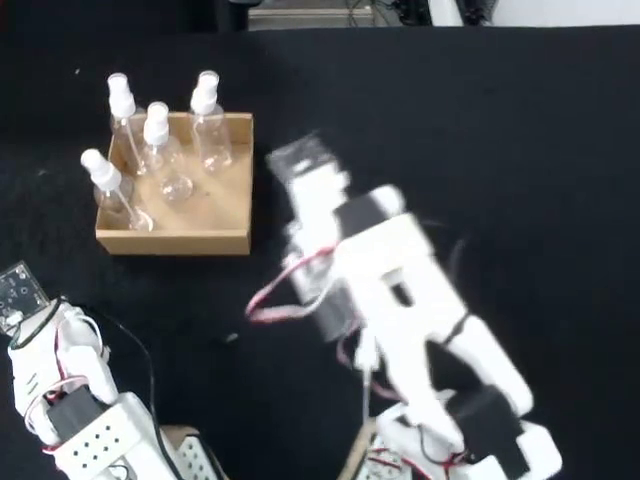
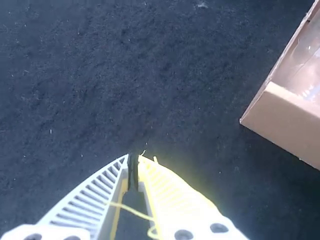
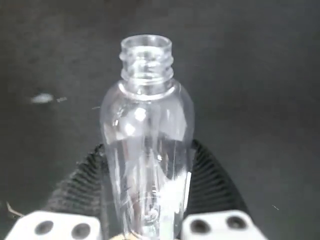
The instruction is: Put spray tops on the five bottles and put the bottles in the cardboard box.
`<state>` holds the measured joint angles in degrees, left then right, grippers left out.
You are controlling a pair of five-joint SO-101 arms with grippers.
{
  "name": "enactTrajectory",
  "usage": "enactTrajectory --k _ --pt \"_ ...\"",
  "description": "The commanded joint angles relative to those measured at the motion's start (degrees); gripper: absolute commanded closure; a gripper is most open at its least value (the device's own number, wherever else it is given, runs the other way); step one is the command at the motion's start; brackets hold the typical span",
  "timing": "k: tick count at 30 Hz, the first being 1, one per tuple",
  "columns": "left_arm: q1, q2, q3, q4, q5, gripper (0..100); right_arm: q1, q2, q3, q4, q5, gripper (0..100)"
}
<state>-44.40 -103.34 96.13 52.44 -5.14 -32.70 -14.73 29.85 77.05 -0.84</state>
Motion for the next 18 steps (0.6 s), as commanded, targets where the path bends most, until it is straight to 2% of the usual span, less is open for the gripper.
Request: enactTrajectory --k 1,4,10,14,18 --pt "-0.04 -0.97 1.27 0.26 -0.62 97 -6.95 0.13 1.63 -7.30 -4.48 98.2" --pt "-0.04 -0.97 1.27 0.26 -0.70 97 -7.91 0.22 1.71 -9.67 -5.80 95.3" --pt "0.31 -0.97 1.27 0.26 -0.70 97 -12.31 -0.04 0.57 -5.98 -5.71 69.8" --pt "0.31 -0.97 1.27 0.79 -3.87 97 -14.42 -2.33 -5.67 3.60 -1.93 68.1" --pt "1.01 -1.14 0.92 3.25 -9.05 97 -10.64 -6.02 -10.77 11.16 0.70 68.5"
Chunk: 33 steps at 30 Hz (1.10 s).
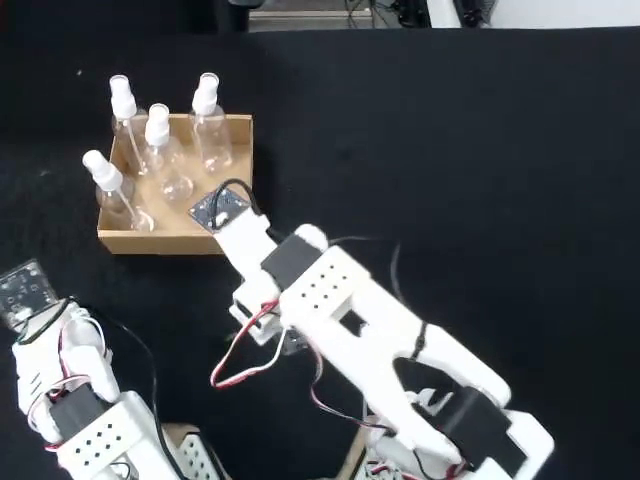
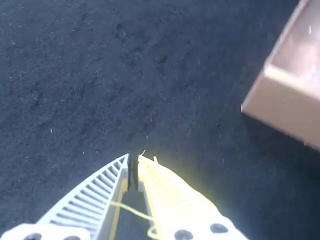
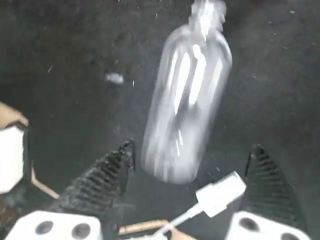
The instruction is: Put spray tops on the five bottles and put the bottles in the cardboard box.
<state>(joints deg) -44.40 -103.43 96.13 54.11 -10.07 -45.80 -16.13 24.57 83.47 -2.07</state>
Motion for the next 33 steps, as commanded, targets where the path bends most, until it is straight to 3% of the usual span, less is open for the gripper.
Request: enactTrajectory --k 1,4,8,10,14,18,22,26,33 --pt "1.71 -0.97 0.92 1.85 -4.48 97 4.31 -5.41 -5.93 5.80 2.99 68.5" --pt "5.23 -0.97 0.04 5.10 -4.48 95 12.66 -6.81 -5.93 7.47 8.88 68.8" --pt "13.32 -0.97 -4.00 11.87 -4.48 79 26.02 -5.85 -1.80 6.86 16.88 73.4" --pt "18.59 -0.97 -6.11 14.51 -4.48 73 30.51 -4.97 1.54 5.80 18.73 74.9" --pt "29.05 -0.97 -8.13 15.47 -4.04 71 35.69 -4.70 9.98 1.85 19.43 75.1" --pt "36.53 -0.97 -7.96 15.30 -3.96 71 35.78 -6.73 19.21 -2.02 23.12 75.1" --pt "38.02 -0.97 -6.81 15.03 -2.11 71 35.78 -8.92 25.54 -5.71 22.86 75.4" --pt "38.11 -0.97 -3.82 11.08 2.11 71 32.09 -8.66 27.03 -6.33 14.33 75.4" --pt "37.76 -0.97 -3.38 10.46 3.16 71 24.18 -4.62 29.14 -13.98 2.90 75.4"
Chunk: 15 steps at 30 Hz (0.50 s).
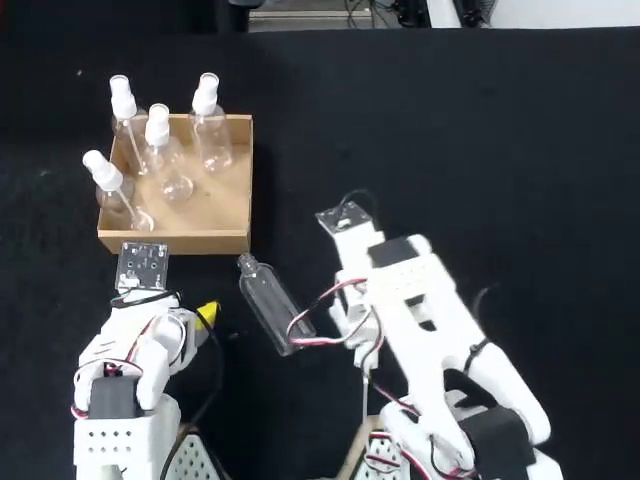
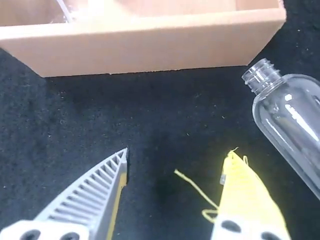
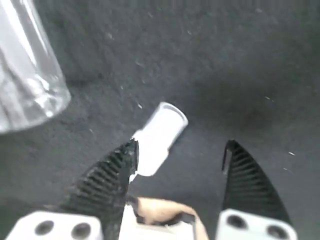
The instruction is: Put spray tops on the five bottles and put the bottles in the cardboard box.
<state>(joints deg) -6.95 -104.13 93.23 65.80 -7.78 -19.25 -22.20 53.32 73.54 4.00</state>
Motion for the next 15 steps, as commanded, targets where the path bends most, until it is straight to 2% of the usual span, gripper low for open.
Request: enactTrajectory --k 1,5,7,8,11,12,15 --pt "0.22 -0.26 -0.40 -1.23 0.88 71 -2.73 2.42 0.92 -5.27 -3.60 75.5" --pt "0.22 -0.26 -0.40 -1.23 0.88 71 -2.99 7.43 2.68 -8.26 -3.08 75.5" --pt "0.22 -0.26 -0.48 -1.23 0.88 71 -3.16 10.15 2.86 -8.26 -0.26 76.9" --pt "0.22 -0.26 -0.48 -1.23 0.88 71 -3.16 11.21 2.68 -8.09 1.67 80.5" --pt "0.22 -0.26 -0.48 -1.23 0.88 71 -2.29 12.35 1.98 -8.35 5.45 99.8" --pt "0.22 -0.26 -0.40 -1.23 0.88 71 -1.32 12.26 1.63 -8.09 5.80 96.6" --pt "0.13 -0.26 -0.31 -1.23 0.88 71 4.13 10.59 -0.48 -8.09 6.42 98.5"
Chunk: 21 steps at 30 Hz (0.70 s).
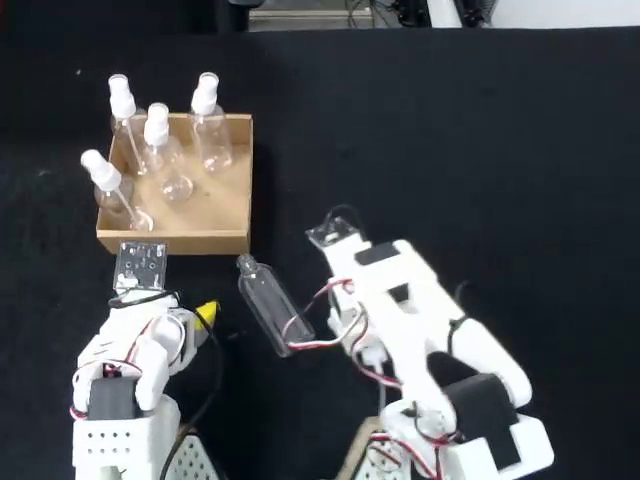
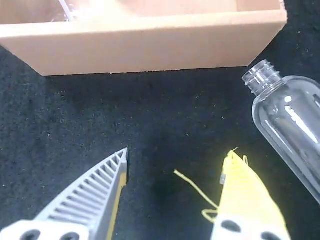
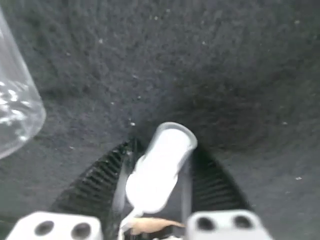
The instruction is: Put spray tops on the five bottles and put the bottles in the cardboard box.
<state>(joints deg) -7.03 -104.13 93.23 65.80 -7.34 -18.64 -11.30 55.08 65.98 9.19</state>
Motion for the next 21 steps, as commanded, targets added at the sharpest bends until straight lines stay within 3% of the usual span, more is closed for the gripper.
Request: enactTrajectory --k 1,5,9,11,16,21 --pt "0.22 -0.26 -0.31 -1.23 0.44 71 5.89 -1.27 -3.56 -0.35 1.32 98.8" --pt "0.75 -0.26 -0.31 -1.23 0.44 71 14.42 -6.73 -10.77 2.02 8.26 98.8" --pt "0.75 -0.26 -0.31 -1.23 0.44 71 18.46 -9.63 -14.73 -1.76 12.75 98.3" --pt "0.75 -0.26 -0.31 -1.23 0.44 71 18.46 -9.01 -13.76 -4.66 12.75 96.6" --pt "0.75 -0.26 -0.31 -1.23 0.44 71 15.47 -1.10 -10.95 -10.46 12.75 80.3" --pt "0.31 -0.26 -0.31 -1.23 0.44 71 12.04 6.73 -15.69 -8.79 12.75 68.8"
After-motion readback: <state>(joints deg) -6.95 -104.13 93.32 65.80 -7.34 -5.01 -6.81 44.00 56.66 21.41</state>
